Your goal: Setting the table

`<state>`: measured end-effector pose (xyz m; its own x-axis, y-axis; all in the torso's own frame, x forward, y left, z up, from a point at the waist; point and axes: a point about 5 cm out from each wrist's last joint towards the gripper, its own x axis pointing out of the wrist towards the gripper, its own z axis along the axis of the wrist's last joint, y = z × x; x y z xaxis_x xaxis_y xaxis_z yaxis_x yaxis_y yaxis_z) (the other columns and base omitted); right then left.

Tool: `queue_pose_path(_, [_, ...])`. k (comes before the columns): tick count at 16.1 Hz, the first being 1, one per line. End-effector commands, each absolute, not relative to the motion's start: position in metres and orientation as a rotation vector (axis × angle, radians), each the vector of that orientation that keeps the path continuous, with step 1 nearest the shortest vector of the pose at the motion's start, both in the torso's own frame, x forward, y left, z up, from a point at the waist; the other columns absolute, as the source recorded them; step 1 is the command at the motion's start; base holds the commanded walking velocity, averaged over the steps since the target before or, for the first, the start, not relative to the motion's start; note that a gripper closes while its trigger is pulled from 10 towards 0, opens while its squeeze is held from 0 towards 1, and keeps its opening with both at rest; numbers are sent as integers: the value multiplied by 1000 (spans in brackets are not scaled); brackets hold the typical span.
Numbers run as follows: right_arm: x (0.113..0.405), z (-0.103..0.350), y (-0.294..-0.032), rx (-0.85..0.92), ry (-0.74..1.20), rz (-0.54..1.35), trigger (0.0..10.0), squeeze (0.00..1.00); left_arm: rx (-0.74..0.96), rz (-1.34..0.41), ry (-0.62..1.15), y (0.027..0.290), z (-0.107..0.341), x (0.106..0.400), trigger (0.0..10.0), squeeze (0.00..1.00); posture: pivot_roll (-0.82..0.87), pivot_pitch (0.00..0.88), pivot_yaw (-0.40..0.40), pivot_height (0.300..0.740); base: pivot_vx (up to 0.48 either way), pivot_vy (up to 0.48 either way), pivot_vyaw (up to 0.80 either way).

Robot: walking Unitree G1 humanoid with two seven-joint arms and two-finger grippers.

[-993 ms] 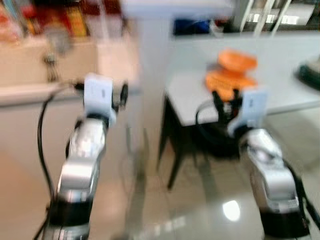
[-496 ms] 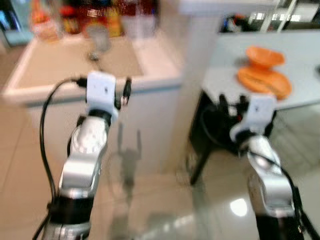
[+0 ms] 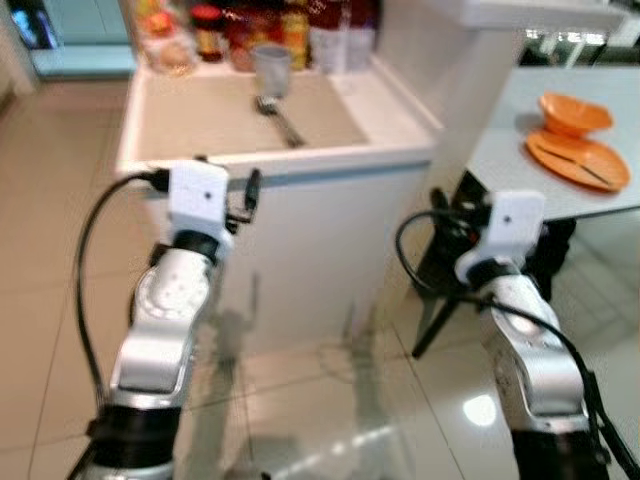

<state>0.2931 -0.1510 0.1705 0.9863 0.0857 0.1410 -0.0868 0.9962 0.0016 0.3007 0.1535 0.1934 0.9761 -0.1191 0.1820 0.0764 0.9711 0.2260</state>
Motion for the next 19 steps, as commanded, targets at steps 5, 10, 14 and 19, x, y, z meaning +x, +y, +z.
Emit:
queue_pose_path(5, [304, 187, -162, -20, -177, 84, 10000, 0, 242, -128, -233, 145, 205, 305, 10000, 0, 77, 0, -56, 740, 334, 0, 800])
queue_pose_path(10, [308, 196, -166, -41, -177, 75, 10000, 0, 227, -127, -221, 144, 203, 307, 10000, 0, 57, 0, -63, 740, 346, 0, 609])
queue_pose_path(14, [308, 194, -173, 7, -175, 62, 10000, 0, 242, -146, -211, 139, 202, 306, 10000, 0, 79, 0, -75, 740, 356, 0, 0])
queue_pose_path(19, [300, 188, -171, 72, -141, 57, 10000, 0, 250, -158, -220, 139, 205, 308, 10000, 0, 64, 0, -51, 740, 362, 0, -480])
